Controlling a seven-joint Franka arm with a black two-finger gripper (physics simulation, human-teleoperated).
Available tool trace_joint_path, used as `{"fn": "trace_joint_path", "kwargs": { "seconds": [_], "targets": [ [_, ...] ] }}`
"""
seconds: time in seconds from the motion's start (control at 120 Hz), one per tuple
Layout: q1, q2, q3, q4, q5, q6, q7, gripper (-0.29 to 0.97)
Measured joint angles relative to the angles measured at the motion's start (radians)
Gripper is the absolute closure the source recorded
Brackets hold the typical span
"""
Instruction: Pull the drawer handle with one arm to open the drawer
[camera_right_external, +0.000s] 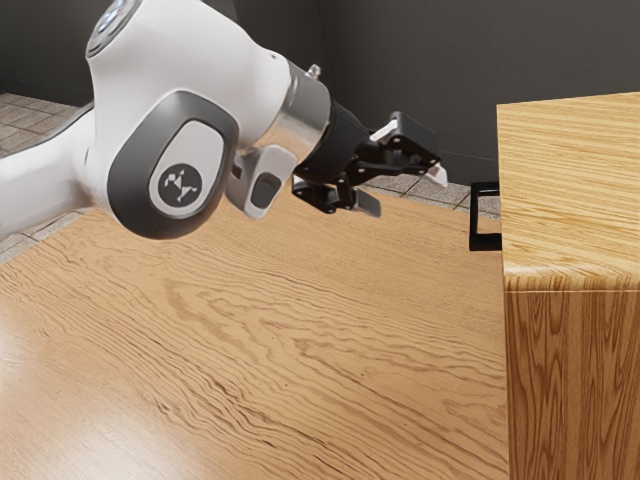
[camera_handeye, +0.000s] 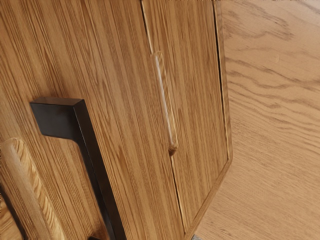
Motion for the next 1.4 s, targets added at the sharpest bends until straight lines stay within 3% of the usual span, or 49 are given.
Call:
{"fn": "trace_joint_path", "kwargs": {
  "seconds": [0.517, 1.4],
  "targets": [
    [0.006, 0.039, 0.008, 0.004, -0.047, 0.034, -0.009, 0.23],
    [-0.001, 0.139, 0.002, 0.041, -0.056, 0.091, -0.015, 0.22]
  ]
}}
